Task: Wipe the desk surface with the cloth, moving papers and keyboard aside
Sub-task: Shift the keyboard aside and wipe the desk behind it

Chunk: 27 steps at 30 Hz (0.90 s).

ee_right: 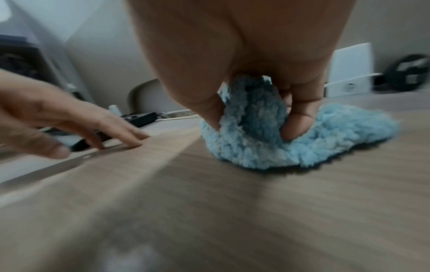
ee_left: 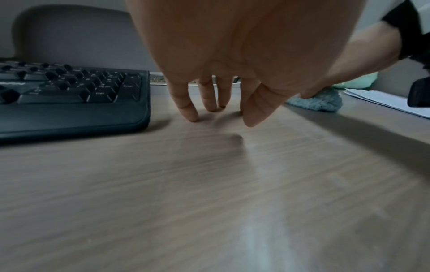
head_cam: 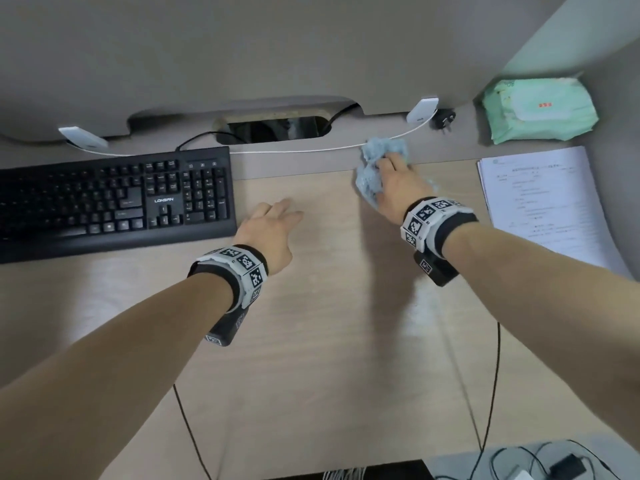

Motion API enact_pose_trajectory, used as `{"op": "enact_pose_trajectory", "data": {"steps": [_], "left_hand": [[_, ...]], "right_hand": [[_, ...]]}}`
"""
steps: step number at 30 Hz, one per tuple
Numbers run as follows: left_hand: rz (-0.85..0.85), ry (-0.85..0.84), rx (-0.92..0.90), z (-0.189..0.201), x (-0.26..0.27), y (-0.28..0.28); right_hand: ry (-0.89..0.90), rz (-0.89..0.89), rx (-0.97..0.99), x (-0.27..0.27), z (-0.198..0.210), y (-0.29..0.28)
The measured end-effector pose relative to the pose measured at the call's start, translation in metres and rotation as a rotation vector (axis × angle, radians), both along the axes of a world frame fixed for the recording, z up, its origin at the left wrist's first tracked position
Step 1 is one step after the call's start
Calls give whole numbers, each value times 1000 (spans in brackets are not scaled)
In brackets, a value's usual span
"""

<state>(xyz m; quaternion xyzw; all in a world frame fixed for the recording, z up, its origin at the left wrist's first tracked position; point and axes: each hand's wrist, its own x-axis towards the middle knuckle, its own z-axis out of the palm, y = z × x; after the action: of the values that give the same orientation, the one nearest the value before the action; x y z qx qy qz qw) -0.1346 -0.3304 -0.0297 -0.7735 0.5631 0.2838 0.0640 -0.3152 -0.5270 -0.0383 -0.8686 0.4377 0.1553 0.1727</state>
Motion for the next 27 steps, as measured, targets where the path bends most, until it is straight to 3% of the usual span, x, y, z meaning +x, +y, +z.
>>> {"op": "enact_pose_trajectory", "data": {"steps": [5, 9, 14, 18, 22, 27], "left_hand": [[97, 154, -6, 6, 3, 0], [395, 272, -179, 23, 18, 17], [648, 244, -290, 25, 63, 68], [750, 128, -235, 13, 98, 121], [699, 65, -114, 2, 126, 177], [637, -27, -106, 3, 161, 218]], "right_hand": [[-74, 207, 24, 40, 9, 46], [-110, 416, 164, 50, 7, 107], [-88, 131, 258, 52, 10, 97], [-8, 150, 198, 61, 9, 124], [-27, 118, 259, 84, 7, 192], [-94, 162, 393, 116, 2, 300]]}}
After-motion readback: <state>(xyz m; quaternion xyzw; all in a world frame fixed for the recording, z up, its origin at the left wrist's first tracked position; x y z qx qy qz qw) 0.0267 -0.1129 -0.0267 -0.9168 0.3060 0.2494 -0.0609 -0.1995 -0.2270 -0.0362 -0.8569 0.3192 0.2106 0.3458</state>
